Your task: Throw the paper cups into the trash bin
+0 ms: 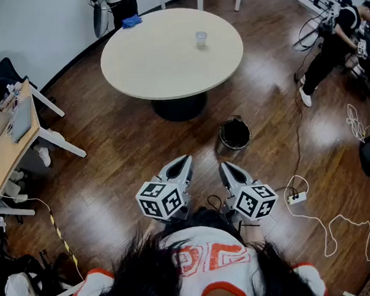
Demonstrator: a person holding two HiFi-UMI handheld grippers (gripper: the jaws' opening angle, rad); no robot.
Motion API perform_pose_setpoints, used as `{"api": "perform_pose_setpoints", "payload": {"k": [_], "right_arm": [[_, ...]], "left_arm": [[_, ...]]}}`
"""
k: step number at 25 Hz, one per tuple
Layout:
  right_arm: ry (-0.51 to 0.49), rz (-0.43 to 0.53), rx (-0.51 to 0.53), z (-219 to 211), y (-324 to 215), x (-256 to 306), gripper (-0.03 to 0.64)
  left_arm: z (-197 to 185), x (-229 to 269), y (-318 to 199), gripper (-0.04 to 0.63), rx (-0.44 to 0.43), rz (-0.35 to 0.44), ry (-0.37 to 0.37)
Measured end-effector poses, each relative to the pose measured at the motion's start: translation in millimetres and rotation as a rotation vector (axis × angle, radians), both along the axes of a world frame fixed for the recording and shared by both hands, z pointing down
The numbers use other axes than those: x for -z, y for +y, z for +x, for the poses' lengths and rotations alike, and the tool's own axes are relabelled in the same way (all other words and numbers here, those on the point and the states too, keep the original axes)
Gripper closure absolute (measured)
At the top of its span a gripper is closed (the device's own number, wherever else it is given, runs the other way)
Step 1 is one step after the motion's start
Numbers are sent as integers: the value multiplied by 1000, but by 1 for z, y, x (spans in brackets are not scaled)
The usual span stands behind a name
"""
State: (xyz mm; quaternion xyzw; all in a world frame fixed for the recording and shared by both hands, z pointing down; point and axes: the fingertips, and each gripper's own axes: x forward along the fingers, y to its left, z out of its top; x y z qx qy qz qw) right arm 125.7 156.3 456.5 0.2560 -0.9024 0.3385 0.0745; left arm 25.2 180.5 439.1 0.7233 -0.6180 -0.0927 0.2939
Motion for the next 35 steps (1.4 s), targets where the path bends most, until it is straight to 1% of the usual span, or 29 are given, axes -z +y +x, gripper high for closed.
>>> {"api": "perform_pose_setpoints", "payload": {"k": [5,9,14,20,25,31,35], "right_arm": [[1,-3,6,8,-5,-6,615],[5,13,-5,6,-11,-9,615],[11,21,10,-12,-15,-6,615],[15,14,2,-31,-36,-9,615],[23,36,4,-59,-66,-4,615],[12,46,3,-105,-91,7,615],[22,47,-5,-126,-104,5,614]], "left_arm": [[11,-3,-4,595,-1,-6,-10],[14,1,-5,595,-15,9,-35],[0,5,-8,595,-6,15,-54],[-19,1,-32,595,-10,14,-64],[-47,3,-63,595,-15,21,-62],[-98,8,-92,595,3,27,-59],[-129,6,-105,595,19,28,-57]]}}
